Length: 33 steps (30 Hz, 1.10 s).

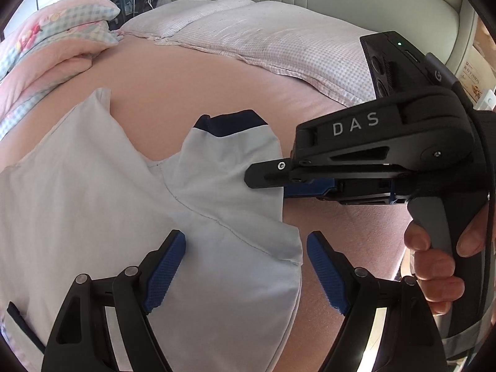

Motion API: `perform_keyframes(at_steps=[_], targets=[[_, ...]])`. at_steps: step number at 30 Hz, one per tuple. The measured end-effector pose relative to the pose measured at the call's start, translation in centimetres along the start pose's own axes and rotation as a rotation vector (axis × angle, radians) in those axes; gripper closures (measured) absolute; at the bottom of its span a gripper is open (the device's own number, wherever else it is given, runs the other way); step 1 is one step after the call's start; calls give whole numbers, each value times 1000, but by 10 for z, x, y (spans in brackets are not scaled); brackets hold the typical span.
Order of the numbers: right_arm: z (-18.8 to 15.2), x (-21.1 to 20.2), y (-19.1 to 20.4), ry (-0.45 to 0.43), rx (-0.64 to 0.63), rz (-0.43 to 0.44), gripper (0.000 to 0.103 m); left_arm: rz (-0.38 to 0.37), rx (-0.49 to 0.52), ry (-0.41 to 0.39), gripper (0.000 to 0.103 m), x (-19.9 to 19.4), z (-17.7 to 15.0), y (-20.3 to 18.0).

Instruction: Fold clothes

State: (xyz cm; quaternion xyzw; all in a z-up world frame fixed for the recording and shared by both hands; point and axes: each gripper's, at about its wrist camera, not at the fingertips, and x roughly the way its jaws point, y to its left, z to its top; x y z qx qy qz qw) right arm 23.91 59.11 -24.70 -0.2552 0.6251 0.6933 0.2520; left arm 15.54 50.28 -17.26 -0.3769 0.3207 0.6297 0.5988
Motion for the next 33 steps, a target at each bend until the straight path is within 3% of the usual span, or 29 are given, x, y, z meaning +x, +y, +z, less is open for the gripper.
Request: perform_keyframes(at_steps=[5,18,27,28,33], targets=[[0,-5,-4,-23,20,19,96,21,22,3,23,-1,-8,-5],[1,-32,36,-41,-99,45,96,24,-11,-50,23,-5,0,3],[-2,-38,38,-38,-84,82,96,26,-46,-65,24,1,2,25],[-3,-38,39,-36,-83,92,96,27,-50,-65,26,2,2,28],[-6,-40,39,-33,-59,143,96,29,-69,-66,62,7,3,43]])
